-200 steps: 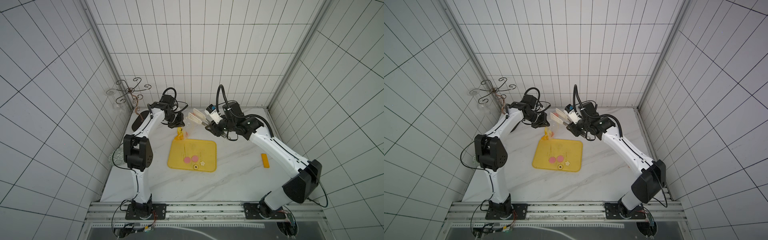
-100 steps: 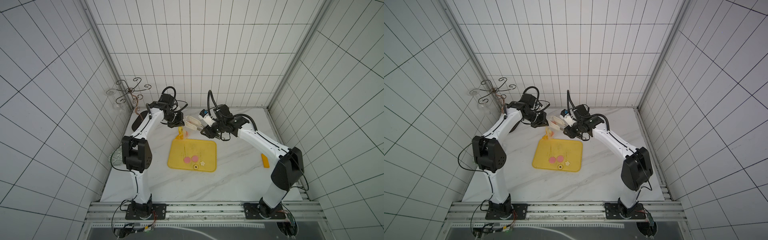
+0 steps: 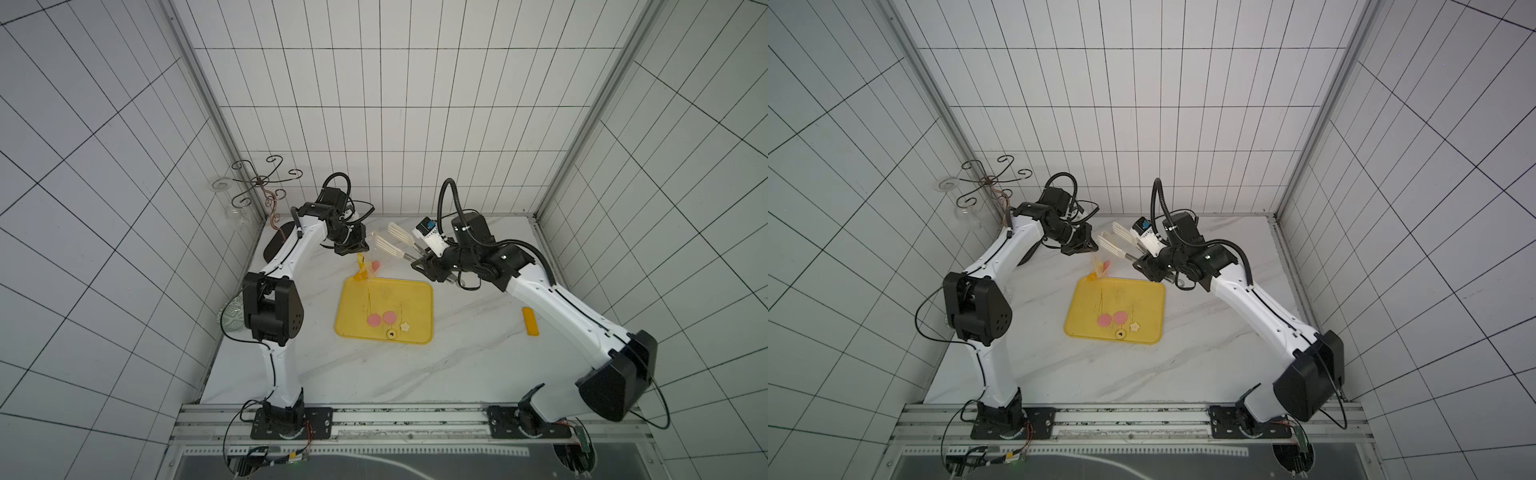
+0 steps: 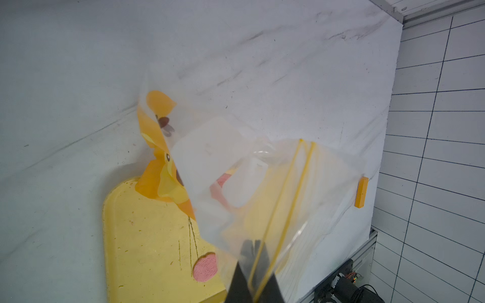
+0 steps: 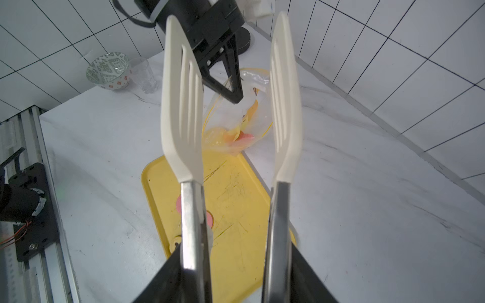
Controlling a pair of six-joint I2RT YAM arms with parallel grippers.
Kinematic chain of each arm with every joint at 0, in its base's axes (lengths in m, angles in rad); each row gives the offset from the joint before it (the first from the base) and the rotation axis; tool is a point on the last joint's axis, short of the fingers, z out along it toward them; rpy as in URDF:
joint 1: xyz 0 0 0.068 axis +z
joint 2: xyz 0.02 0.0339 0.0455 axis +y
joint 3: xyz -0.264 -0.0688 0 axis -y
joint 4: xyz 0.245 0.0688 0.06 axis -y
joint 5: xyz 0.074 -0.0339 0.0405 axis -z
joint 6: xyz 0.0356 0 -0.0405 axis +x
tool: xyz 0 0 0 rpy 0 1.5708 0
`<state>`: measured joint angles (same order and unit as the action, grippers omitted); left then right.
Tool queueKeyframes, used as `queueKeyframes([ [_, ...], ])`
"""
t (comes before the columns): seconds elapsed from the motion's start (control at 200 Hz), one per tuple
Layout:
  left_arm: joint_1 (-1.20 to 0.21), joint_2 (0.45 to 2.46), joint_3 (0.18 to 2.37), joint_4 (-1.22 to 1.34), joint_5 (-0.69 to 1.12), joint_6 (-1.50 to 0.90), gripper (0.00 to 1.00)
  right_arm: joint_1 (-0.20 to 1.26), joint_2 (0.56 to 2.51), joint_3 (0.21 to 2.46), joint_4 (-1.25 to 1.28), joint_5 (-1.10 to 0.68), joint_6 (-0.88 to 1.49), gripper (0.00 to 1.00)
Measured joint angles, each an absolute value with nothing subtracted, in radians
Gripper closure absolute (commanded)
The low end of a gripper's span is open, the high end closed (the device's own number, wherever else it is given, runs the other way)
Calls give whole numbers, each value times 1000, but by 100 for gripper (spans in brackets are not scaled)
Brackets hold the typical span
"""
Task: Put the cookies into a resealable bag to prevent moisture
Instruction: Place the cookie in the ziploc bag, then pick up the cookie from the tray.
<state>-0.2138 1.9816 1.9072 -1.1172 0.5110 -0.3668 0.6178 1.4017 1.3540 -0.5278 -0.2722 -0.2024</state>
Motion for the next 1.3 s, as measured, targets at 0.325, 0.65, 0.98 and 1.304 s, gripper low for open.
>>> queueKeyframes([
  [0.325, -194, 1982, 1922, -1119, 489, -370, 100, 774, 1267, 980, -554, -210, -260, 45],
  [0.65, -194, 1982, 1922, -1121, 483, -369, 100, 785, 1449, 965, -432, -142, -274, 45],
  [0.98, -195, 1982, 1922, -1122, 482, -368, 100, 785, 1502, 965, -405, -126, -292, 46],
  [1.304, -195, 1982, 1917, -1121, 483, -365, 100, 785, 1556, 965, -399, -121, -303, 47],
])
